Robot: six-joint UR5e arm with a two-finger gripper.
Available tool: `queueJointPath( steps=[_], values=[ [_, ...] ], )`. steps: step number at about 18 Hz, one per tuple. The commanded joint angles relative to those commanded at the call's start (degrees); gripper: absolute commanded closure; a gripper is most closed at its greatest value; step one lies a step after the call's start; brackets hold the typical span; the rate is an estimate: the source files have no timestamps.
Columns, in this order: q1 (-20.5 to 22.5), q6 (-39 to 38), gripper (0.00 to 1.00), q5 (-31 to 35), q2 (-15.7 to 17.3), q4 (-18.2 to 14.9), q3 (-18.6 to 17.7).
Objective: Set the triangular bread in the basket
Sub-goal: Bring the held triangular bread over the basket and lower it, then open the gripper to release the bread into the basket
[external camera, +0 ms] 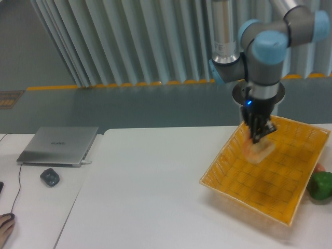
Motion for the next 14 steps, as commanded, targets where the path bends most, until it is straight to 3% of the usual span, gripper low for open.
queueJointPath(
  steps=[3, 5, 7, 9, 12, 14],
  values=[
    [-3.44, -5.04, 0.88, 3.70, -4.49, 4.32, 1.49],
    [-3.62, -5.04, 0.83, 3.71, -5.03, 4.42, 1.94],
    [-3.62, -4.87, 0.63, 3.71, -4.85, 4.50, 1.94],
    [-3.54, -4.78, 0.55, 3.71, -4.85, 4.51, 1.94],
    [-3.54, -4.60, 0.00, 4.15, -4.85, 4.86, 1.94],
    [-3.10, -4.60, 0.00, 4.24, -4.24, 4.77, 2.11]
  ],
)
